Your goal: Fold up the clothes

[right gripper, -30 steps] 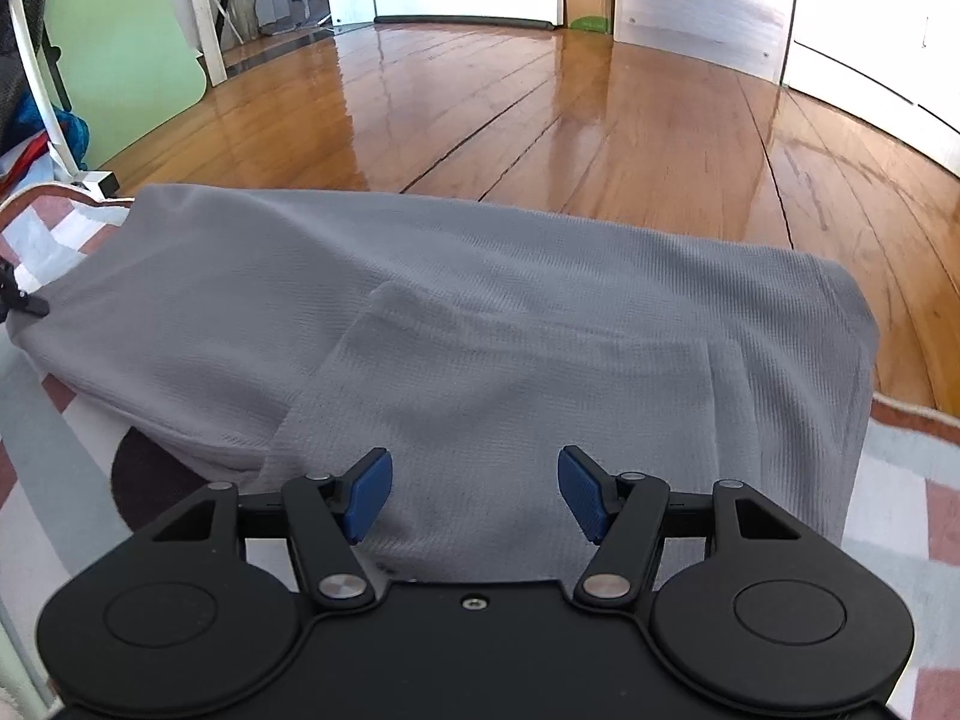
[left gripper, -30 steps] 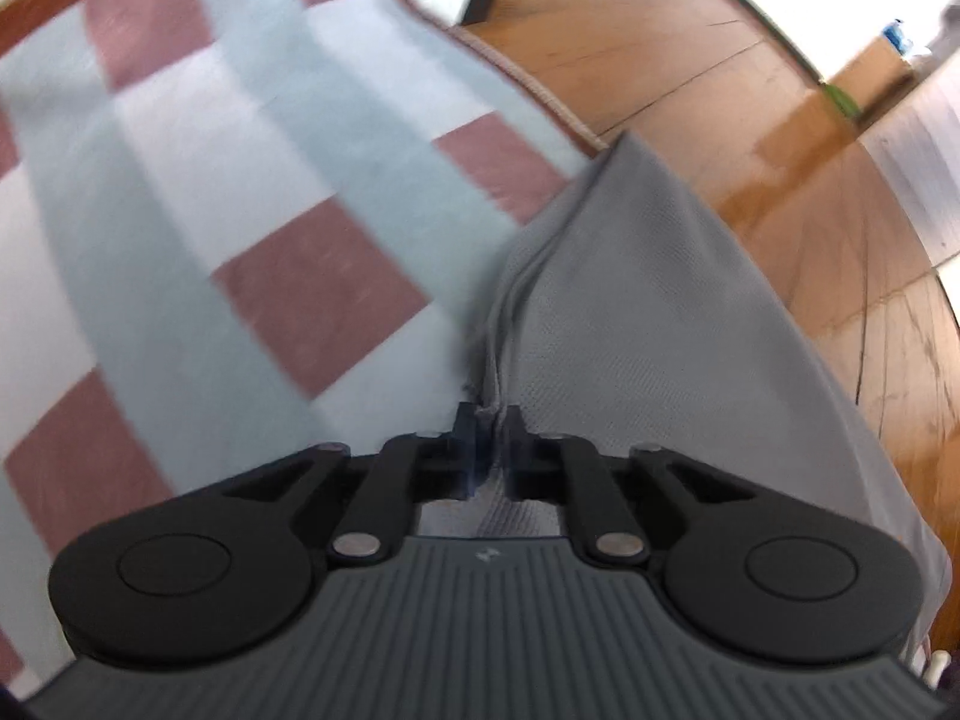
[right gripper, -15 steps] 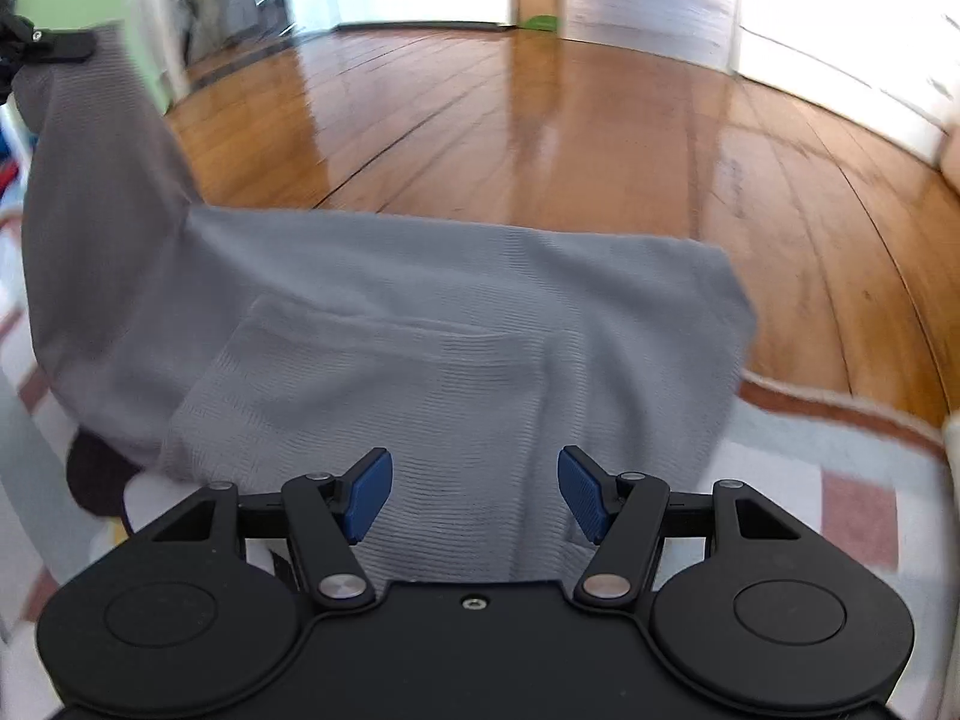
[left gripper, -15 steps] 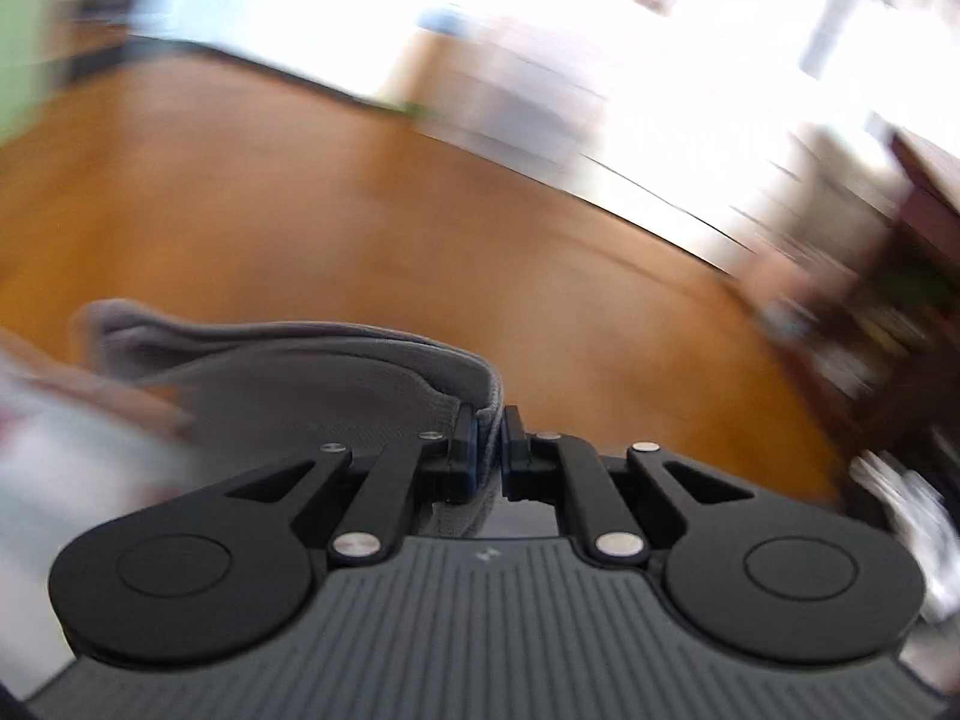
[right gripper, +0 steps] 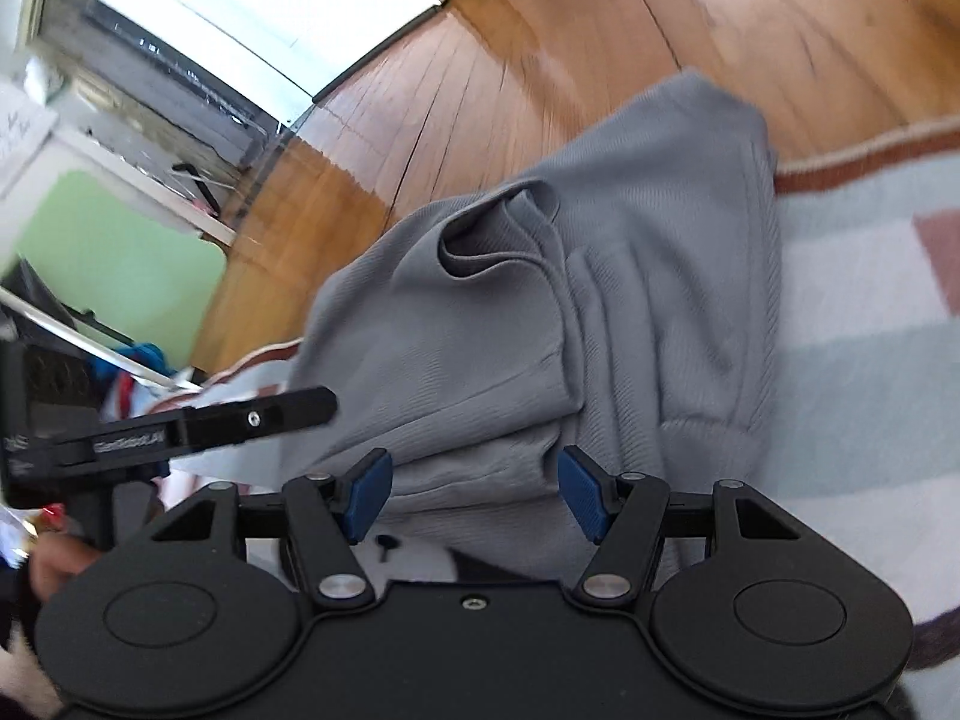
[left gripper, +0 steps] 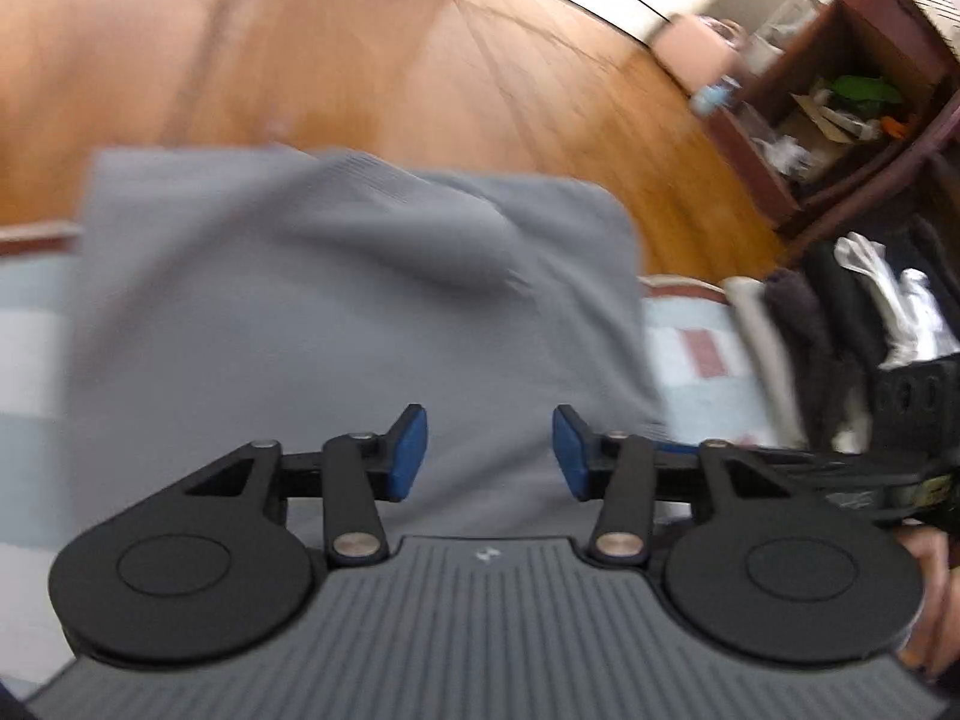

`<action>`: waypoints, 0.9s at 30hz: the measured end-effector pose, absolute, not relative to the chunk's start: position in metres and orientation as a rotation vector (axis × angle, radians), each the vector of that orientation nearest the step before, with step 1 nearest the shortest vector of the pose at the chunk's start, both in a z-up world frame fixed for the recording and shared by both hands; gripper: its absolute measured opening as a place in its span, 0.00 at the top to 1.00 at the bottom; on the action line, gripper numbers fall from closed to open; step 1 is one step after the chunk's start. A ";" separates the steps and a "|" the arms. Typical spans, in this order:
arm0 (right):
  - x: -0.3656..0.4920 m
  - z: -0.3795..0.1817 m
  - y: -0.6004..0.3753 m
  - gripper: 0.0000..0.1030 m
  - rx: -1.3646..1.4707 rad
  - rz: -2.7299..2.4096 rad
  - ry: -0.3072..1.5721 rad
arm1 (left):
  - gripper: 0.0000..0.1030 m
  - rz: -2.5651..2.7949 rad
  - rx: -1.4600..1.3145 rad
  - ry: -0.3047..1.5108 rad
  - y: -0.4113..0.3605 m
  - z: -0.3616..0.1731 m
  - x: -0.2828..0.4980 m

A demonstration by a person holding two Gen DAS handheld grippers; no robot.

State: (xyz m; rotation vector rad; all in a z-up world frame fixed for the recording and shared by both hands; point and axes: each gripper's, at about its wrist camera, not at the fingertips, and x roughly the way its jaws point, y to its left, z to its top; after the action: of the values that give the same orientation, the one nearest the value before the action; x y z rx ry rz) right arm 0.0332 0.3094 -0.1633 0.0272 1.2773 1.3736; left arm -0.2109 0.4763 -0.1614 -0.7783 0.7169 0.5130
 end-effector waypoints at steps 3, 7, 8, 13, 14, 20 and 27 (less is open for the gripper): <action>0.034 -0.170 0.314 0.35 0.068 1.373 1.363 | 0.54 0.574 -0.810 0.713 0.493 -0.166 -0.222; 0.034 -0.185 0.325 0.35 0.163 1.269 1.524 | 0.54 0.586 -0.828 0.740 0.499 -0.176 -0.227; 0.034 -0.187 0.328 0.35 0.183 1.236 1.553 | 0.54 0.589 -0.833 0.747 0.501 -0.179 -0.229; 0.029 -0.177 0.337 0.35 0.177 1.147 1.497 | 0.54 0.604 -0.855 0.780 0.508 -0.191 -0.235; 0.031 -0.174 0.339 0.35 0.172 1.123 1.474 | 0.54 0.606 -0.860 0.787 0.510 -0.193 -0.236; 0.037 -0.173 0.337 0.35 0.260 0.985 1.465 | 0.54 0.614 -0.870 0.827 0.514 -0.205 -0.239; 0.027 -0.163 0.352 0.43 0.227 0.971 1.395 | 0.54 0.571 -0.823 0.848 0.508 -0.202 -0.238</action>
State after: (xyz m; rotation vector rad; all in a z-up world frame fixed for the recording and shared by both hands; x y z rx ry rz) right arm 0.0271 0.3515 -0.1626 0.2272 1.3953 0.9710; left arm -0.2379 0.5085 -0.2016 -0.8227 0.8477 0.5711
